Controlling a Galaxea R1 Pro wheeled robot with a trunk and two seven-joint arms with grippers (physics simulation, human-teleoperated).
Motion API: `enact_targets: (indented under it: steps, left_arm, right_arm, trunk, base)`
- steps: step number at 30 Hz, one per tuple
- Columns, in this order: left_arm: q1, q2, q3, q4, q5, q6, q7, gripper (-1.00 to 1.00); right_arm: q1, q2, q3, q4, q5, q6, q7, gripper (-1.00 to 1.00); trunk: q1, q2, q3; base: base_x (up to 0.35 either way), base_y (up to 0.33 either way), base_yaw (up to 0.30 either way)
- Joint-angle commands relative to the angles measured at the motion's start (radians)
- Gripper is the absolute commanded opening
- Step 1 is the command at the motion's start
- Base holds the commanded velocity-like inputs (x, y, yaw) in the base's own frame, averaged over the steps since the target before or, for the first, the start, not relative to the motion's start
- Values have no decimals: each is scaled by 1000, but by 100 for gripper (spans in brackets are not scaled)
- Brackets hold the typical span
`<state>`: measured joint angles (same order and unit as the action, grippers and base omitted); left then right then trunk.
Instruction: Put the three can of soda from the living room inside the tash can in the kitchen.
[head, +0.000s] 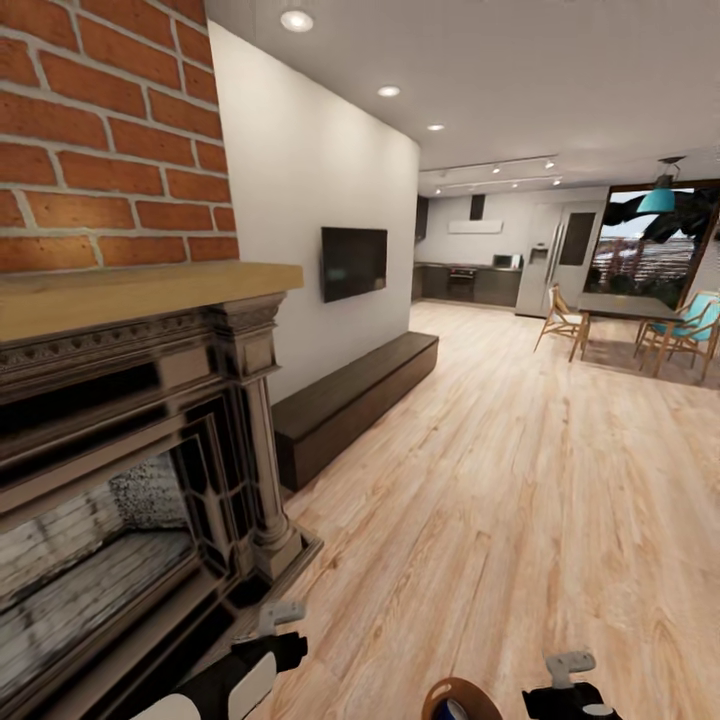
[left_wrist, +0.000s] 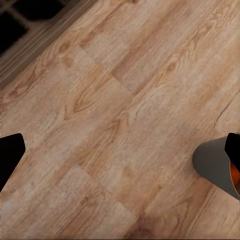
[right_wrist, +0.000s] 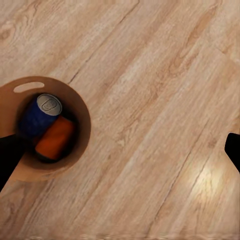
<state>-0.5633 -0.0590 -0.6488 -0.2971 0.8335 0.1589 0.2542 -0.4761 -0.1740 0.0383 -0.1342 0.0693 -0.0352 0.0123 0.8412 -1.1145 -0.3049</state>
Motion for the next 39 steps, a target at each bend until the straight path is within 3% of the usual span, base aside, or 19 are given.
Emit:
enact_targets:
  steps: [1, 16, 20, 39]
  left_arm:
    - [4, 0, -4, 1, 0, -5, 0, 100]
    - [71, -1, -25, 41, 0, -101, -1, 100]
    - [87, 0, -26, 45, -1, -113, -2, 100]
    - [145, 4, -27, 47, -1, -154, -3, 100]
  right_arm:
    - [6, 0, 0, 0, 0, -1, 0, 100]
    - [73, 5, -1, 2, -2, -5, 0, 100]
    - [88, 16, 2, 13, 0, -5, 0, 100]
    - [93, 45, -1, 83, -2, -18, -1, 100]
  trunk:
    - [-4, 7, 5]
    - [-61, 112, 74]
    - [-77, 140, 91]
    - [-150, 273, 155]
  base:
    - [0, 0, -77]
    - [0, 0, -159]
    - [0, 0, -150]
    - [0, 0, -16]
